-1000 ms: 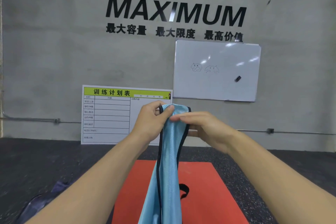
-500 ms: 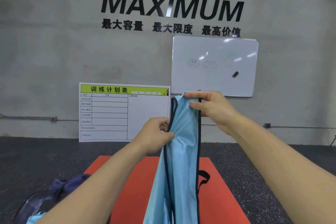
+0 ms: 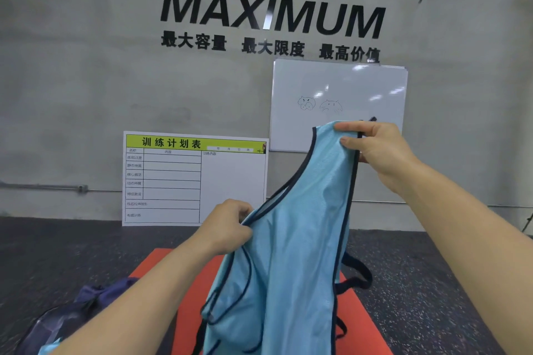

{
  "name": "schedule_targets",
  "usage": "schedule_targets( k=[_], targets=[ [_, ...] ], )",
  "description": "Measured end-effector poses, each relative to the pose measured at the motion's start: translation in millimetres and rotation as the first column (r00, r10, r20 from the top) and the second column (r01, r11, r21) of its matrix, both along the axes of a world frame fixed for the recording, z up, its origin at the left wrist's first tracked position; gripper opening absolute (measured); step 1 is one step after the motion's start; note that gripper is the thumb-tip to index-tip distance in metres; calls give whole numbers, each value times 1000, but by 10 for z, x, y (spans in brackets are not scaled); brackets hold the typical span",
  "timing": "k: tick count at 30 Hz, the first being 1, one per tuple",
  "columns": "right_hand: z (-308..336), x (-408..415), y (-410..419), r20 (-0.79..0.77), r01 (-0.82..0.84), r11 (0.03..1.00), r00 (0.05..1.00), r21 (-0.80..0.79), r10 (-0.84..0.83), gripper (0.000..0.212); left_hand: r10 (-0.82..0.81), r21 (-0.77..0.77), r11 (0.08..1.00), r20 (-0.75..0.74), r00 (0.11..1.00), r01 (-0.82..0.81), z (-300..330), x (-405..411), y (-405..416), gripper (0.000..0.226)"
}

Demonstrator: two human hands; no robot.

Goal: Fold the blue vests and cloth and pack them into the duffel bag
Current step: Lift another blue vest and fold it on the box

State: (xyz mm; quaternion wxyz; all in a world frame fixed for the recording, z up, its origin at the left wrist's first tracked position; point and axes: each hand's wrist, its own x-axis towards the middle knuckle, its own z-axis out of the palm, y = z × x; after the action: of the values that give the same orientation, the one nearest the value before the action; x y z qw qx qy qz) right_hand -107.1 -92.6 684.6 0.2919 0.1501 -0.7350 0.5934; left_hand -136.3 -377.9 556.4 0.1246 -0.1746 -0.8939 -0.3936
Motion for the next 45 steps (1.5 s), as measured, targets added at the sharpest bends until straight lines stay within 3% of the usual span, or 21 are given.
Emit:
schedule_targets(
  k=[12, 17, 21, 26, 31, 35, 42, 45],
  targets=[
    [-36, -95, 558, 34, 174, 985, 984, -13, -173, 27, 120, -93, 987, -101, 988, -129, 63, -7, -639, 25],
    [-145, -142, 653, 74, 201, 979, 977, -16, -200, 26, 111, -168, 977, -130, 985, -132, 182, 83, -927, 11],
    [-193, -124, 662, 82, 191, 981, 978, -14, -190, 27, 119, -216, 965, -143, 983, -149, 352, 179, -1135, 14],
    [-217, -45, 611, 64, 151, 988, 986, 17, -152, 27, 73, -66, 995, -103, 992, -80, 667, 443, -1247, 9],
    [-220, 41, 540, 33, 105, 994, 994, 20, -106, 26, 107, -95, 987, -206, 973, -129, 890, 670, -1213, 21],
    [-193, 114, 469, 24, 81, 996, 996, 38, -82, 26, 133, -32, 989, -214, 968, -143, 957, 740, -1184, 23],
    [-131, 245, 309, 10, 28, 998, 1000, 54, -28, 26, 110, 323, 945, -169, 980, -50, 990, 809, -1099, 5],
    [-112, 274, 263, 4, 11, 998, 1000, 56, -11, 27, 53, 489, 872, -94, 994, 0, 1019, 828, -1053, 17]
  ],
)
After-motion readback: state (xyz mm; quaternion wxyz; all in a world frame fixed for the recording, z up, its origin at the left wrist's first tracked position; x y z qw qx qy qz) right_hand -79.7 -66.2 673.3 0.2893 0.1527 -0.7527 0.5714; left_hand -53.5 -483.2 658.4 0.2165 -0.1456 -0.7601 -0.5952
